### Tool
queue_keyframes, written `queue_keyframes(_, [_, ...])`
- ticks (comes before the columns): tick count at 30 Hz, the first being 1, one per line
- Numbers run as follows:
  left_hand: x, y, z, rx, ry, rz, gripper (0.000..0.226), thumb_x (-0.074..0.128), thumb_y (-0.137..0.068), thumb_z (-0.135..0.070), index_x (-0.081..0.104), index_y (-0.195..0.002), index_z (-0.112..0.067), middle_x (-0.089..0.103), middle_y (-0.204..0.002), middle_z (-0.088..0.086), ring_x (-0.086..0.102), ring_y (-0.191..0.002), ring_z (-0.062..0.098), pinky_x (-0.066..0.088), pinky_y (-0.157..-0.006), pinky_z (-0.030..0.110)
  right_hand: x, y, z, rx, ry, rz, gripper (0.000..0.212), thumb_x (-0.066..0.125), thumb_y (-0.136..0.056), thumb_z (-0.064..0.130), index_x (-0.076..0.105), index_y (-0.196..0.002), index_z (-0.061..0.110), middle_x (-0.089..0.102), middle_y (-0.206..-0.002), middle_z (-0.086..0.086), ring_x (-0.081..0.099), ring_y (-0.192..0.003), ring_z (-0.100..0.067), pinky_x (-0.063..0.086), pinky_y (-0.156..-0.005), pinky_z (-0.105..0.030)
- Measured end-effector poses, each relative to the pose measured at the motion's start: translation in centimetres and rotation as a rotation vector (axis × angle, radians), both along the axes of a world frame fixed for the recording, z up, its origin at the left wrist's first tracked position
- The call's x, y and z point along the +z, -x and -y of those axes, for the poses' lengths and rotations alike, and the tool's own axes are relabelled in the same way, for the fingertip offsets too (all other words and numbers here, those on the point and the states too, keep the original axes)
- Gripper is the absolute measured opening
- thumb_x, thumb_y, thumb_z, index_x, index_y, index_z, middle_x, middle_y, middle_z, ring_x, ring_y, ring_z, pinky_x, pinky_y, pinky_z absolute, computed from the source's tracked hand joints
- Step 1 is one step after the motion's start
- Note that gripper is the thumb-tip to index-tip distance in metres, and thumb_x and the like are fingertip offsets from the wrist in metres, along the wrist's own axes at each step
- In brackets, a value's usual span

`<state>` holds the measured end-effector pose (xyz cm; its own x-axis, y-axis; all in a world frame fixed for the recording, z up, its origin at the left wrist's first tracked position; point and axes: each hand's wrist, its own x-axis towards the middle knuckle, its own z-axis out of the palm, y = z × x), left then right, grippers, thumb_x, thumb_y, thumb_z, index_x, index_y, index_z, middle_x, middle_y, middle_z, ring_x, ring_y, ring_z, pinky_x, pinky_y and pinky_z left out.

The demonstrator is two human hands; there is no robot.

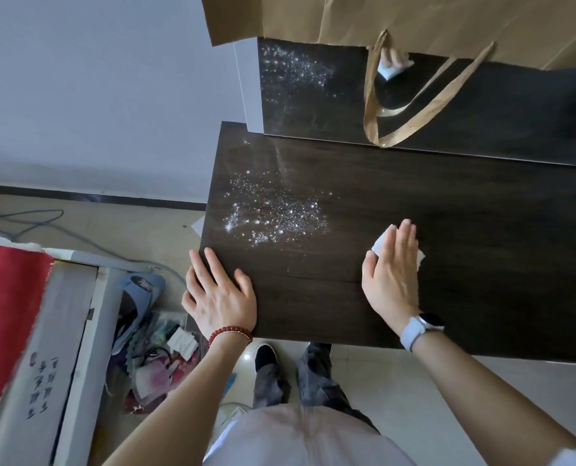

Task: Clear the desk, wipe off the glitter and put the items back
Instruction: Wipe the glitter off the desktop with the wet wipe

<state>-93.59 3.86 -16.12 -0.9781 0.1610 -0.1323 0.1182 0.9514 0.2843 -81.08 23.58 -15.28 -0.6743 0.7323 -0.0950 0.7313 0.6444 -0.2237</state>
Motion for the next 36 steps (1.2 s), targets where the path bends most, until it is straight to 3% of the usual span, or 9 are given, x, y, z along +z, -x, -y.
queue_keyframes(4, [0.0, 0.0, 0.0, 0.002, 0.009, 0.011, 0.062, 0.025, -0.085, -0.041, 0.025, -0.141, -0.012, 0.026, -0.149, 0.015, 0.033, -0.128, 0.034, 0.030, -0.097, 0.051, -0.3, -0.2, 2.6, 0.052, 0.013, 0.013, 0.062, 0.025, -0.091, 0.030, 0.024, -0.136, -0.013, 0.023, -0.144, -0.034, 0.020, -0.136, -0.042, 0.019, -0.113, -0.049])
queue_keyframes(8, [0.0, 0.0, -0.1, 0.002, 0.010, 0.012, 0.062, 0.027, -0.085, -0.040, 0.026, -0.140, -0.012, 0.026, -0.149, 0.015, 0.033, -0.128, 0.034, 0.030, -0.097, 0.052, 0.2, -1.5, 6.7, 0.681, 0.045, 0.062, 0.061, 0.028, -0.093, 0.035, 0.019, -0.141, -0.001, 0.016, -0.150, -0.016, 0.016, -0.140, -0.027, 0.007, -0.114, -0.039])
queue_keyframes(11, [0.0, 0.0, -0.1, 0.012, 0.010, -0.001, 0.062, 0.027, -0.084, -0.040, 0.027, -0.140, -0.011, 0.027, -0.148, 0.015, 0.033, -0.128, 0.034, 0.030, -0.096, 0.051, 0.2, -0.3, 4.4, 0.952, 0.045, 0.069, 0.057, 0.029, -0.094, 0.034, 0.022, -0.142, 0.004, 0.020, -0.151, -0.010, 0.016, -0.141, -0.023, 0.007, -0.114, -0.038])
queue_keyframes(15, [-0.1, 0.0, -0.2, 0.026, 0.025, -0.002, 0.063, 0.024, -0.084, -0.041, 0.027, -0.140, -0.012, 0.026, -0.149, 0.013, 0.031, -0.129, 0.033, 0.029, -0.097, 0.050, -0.6, 7.5, -2.9, 0.750, 0.010, 0.037, 0.057, 0.022, -0.094, 0.034, 0.030, -0.140, 0.002, 0.027, -0.149, -0.016, 0.022, -0.139, -0.032, 0.016, -0.115, -0.042])
queue_keyframes(19, [0.0, 0.2, -0.3, 0.027, 0.044, 0.001, 0.063, 0.023, -0.084, -0.042, 0.026, -0.140, -0.013, 0.025, -0.150, 0.011, 0.030, -0.129, 0.032, 0.029, -0.098, 0.049, -0.8, 13.3, -4.7, 0.425, 0.055, 0.015, 0.056, 0.021, -0.094, 0.031, 0.024, -0.142, 0.003, 0.019, -0.152, -0.016, 0.011, -0.141, -0.035, 0.005, -0.115, -0.041])
queue_keyframes(26, [0.2, 0.2, -0.3, 0.021, 0.040, 0.011, 0.060, 0.026, -0.085, -0.039, 0.030, -0.139, -0.011, 0.031, -0.147, 0.014, 0.037, -0.125, 0.035, 0.034, -0.096, 0.050, 0.6, 2.7, 2.2, 1.275, 0.103, 0.017, 0.051, 0.031, -0.094, 0.030, 0.033, -0.140, 0.009, 0.030, -0.150, -0.005, 0.020, -0.140, -0.022, 0.013, -0.114, -0.037])
queue_keyframes(28, [0.2, 0.2, -0.2, 0.031, 0.046, 0.010, 0.061, 0.026, -0.085, -0.040, 0.031, -0.139, -0.011, 0.031, -0.147, 0.014, 0.037, -0.125, 0.035, 0.034, -0.097, 0.050, 0.5, 6.5, -0.6, 1.259, 0.005, 0.038, 0.053, 0.025, -0.093, 0.032, 0.032, -0.140, 0.008, 0.031, -0.149, -0.006, 0.024, -0.139, -0.024, 0.010, -0.113, -0.035])
queue_keyframes(33, [0.4, 0.2, -0.3, 0.037, 0.058, 0.033, 0.062, 0.022, -0.087, -0.043, 0.026, -0.141, -0.014, 0.025, -0.150, 0.010, 0.030, -0.131, 0.031, 0.028, -0.102, 0.048, -0.3, 15.4, -3.9, 0.728, 0.073, 0.075, 0.060, 0.015, -0.094, 0.038, 0.017, -0.145, 0.008, 0.013, -0.155, -0.009, 0.007, -0.143, -0.026, 0.003, -0.116, -0.041])
queue_keyframes(36, [0.5, 0.3, -0.2, 0.030, 0.046, 0.032, 0.061, 0.022, -0.087, -0.043, 0.026, -0.141, -0.015, 0.024, -0.151, 0.010, 0.030, -0.130, 0.031, 0.028, -0.101, 0.048, 0.1, 10.2, 0.3, 1.077, 0.049, 0.019, 0.059, 0.023, -0.091, 0.034, 0.028, -0.141, 0.004, 0.025, -0.151, -0.012, 0.018, -0.140, -0.028, 0.010, -0.114, -0.042])
